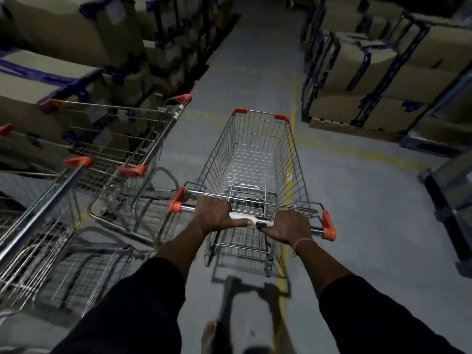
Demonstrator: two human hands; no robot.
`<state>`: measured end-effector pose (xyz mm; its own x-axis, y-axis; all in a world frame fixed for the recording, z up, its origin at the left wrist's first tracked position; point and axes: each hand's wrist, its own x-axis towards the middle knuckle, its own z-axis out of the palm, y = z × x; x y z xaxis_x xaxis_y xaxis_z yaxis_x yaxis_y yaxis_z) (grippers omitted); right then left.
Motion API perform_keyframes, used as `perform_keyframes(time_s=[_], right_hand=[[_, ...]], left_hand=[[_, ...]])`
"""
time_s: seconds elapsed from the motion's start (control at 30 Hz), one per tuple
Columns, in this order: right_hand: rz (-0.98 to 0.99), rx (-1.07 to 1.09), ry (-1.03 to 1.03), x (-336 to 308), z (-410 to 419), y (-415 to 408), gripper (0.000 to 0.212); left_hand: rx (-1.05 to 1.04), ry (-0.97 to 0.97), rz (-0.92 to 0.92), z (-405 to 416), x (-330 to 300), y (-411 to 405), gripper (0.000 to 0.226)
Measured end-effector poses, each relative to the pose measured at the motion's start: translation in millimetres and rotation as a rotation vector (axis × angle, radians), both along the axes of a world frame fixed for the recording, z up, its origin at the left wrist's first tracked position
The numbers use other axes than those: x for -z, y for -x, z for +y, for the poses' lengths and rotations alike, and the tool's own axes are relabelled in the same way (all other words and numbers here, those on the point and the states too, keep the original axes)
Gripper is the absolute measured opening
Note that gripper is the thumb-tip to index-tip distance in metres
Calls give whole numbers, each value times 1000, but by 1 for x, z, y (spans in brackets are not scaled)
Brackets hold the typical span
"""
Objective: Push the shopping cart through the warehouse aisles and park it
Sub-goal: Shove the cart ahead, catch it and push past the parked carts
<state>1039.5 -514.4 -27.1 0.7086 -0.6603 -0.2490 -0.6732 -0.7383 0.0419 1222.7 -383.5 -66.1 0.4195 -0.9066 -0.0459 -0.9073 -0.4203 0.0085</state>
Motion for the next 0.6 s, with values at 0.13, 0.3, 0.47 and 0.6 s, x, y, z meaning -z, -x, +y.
perform_keyframes(time_s=[0.13,0.3,0.47,0.6], right_hand=[[9,-23,-9,1,-56,-52,73],[16,-48,17,6,-124,-115,78],[17,-94,78,9,-191,-176,87],[2,-140,84,10,-252,-233,90]], left_hand=[[8,-37,21,-53,-7,-52,97],[-1,-34,16,-117,-10,-112,93],[-31,-23,20,-176,-4,-172,94],[-82,-40,22,-231,-5,-222,93]])
